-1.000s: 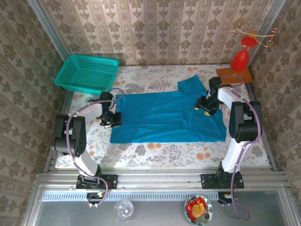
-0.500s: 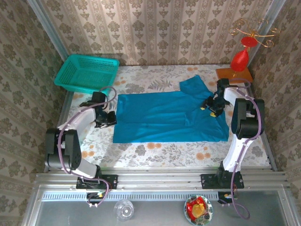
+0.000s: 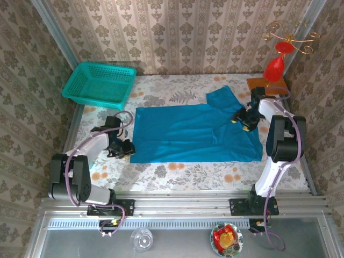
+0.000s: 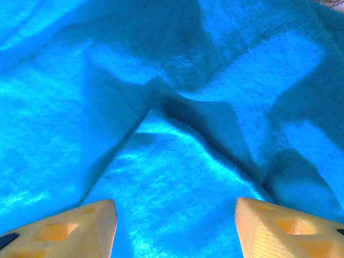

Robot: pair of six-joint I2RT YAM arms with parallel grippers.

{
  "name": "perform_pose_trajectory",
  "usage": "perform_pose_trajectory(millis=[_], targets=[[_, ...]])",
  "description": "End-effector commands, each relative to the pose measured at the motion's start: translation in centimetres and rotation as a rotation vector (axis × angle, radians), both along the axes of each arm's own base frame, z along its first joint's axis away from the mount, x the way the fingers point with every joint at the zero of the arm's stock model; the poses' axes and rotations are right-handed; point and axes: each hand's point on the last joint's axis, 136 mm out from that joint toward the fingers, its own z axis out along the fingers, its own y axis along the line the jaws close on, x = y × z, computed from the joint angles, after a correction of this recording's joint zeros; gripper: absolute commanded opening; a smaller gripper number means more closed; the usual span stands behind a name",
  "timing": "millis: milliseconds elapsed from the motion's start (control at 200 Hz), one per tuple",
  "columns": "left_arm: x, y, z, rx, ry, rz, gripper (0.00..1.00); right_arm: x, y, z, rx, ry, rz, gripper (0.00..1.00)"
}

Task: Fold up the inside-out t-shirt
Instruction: Move the T-shirt to the center of the table, then smooth out the T-shirt at the center of the table.

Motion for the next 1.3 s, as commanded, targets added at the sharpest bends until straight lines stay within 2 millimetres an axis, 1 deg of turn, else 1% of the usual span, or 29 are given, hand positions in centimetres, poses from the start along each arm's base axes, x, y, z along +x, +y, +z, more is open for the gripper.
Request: perform_pose_trajectory(millis=[0,170,315,385,485,665,740,790,930,1200,1290], targets=[[-0.6,-0.6,-0.3,-0.041,0.024,0.015,0.29,-0.6,0.2,2.5,0.013,-0.028,-0.008,0.61],[-0.6,-0.7,-0.8,-0.042,0.043,0.019,0.29,-0.8,0.2,4.5,0.007,-0.065,-0.006,0.61],[-0.4,-0.9,-0.7,-0.054,0.033,0.012,0.29,-1.0,0.3,5.6,0.006,-0.09,-0.007,0.61],[-0.3,-0.2,-0.9,-0.011,0.037,0.019,0.29,-1.0,0.3,5.9,0.006,-0.095,-0.006,0.61],[-0.2,0.5,-1.2,0.026,0.046,0.015,0.31,-1.1,0.4,6.1,0.009,-0.098,-0.008,0.61],[0.2,0.0,-1.5,-0.003,0.052,0.005,0.33,-1.4,0.5,6.4,0.01,-0.103,-0.009,0.61],[0.5,-0.5,-1.3,-0.031,0.041,-0.001,0.33,-1.5,0.5,6.5,0.01,-0.106,-0.008,0.61],[0.7,-0.8,-1.0,-0.047,0.031,-0.002,0.31,-1.6,0.5,6.6,0.01,-0.107,-0.011,0.61],[0.9,-0.8,-0.4,-0.052,0.009,0.004,0.28,-1.7,0.5,6.8,0.011,-0.107,-0.009,0.61],[1.2,-0.9,0.5,-0.058,-0.009,0.004,0.26,-1.9,0.5,7.0,0.006,-0.107,-0.007,0.61],[1.3,-0.9,0.5,-0.057,-0.011,0.007,0.28,-1.9,0.4,6.9,0.005,-0.102,-0.007,0.61]])
